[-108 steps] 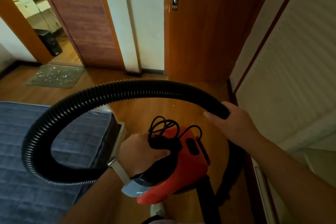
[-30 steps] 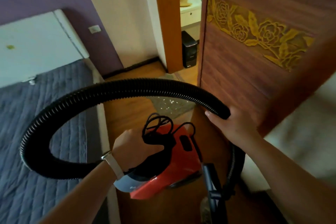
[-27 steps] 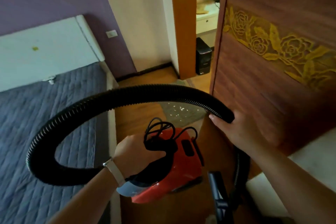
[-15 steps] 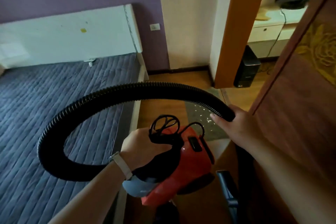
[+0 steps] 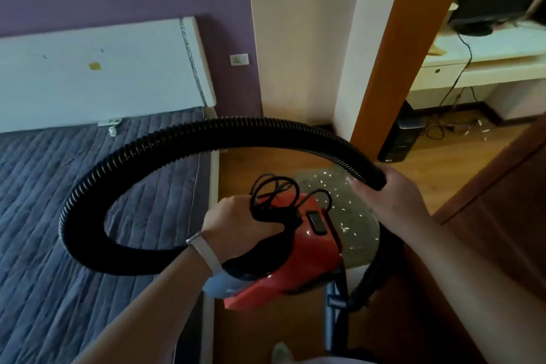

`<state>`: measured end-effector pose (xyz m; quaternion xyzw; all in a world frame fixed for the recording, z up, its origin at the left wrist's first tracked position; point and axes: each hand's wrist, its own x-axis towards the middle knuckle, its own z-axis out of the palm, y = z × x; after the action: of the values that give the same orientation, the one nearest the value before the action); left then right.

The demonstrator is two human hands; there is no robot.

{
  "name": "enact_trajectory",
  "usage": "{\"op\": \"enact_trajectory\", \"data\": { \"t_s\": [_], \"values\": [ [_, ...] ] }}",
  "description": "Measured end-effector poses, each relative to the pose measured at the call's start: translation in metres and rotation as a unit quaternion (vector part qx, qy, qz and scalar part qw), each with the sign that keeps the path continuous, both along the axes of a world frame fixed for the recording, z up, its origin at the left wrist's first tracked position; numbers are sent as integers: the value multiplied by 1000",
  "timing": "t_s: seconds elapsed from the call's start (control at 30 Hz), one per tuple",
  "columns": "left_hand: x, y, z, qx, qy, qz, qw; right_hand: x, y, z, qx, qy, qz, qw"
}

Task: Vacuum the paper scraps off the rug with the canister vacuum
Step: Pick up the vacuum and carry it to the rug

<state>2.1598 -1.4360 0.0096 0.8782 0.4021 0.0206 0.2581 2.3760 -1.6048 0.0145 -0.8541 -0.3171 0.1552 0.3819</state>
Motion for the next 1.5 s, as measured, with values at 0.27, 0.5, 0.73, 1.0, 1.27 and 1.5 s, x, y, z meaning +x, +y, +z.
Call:
{"op": "enact_trajectory", "data": {
  "t_s": [0.27, 0.5, 0.73, 1.0, 1.27, 1.5],
  "values": [
    [56, 109, -2, 40, 30, -4, 999, 54, 112, -12, 18, 9, 11, 1000],
    [102, 207, -40, -20, 38, 55, 998, 127, 231, -47, 23, 49, 45, 997],
    [175, 309, -39, -8, 105, 63, 992, 215, 357, -52, 1, 92, 59, 994],
    [245, 412, -28, -8, 72, 99, 992, 287, 441, -31, 7, 81, 52, 995],
    [326, 513, -58, -35, 50, 1, 998, 340, 501, -37, -16, 57, -23, 998],
    [408, 633, -98, -74, 45, -159, 984, 381, 569, -33, -61, 21, -152, 986]
  ]
}}
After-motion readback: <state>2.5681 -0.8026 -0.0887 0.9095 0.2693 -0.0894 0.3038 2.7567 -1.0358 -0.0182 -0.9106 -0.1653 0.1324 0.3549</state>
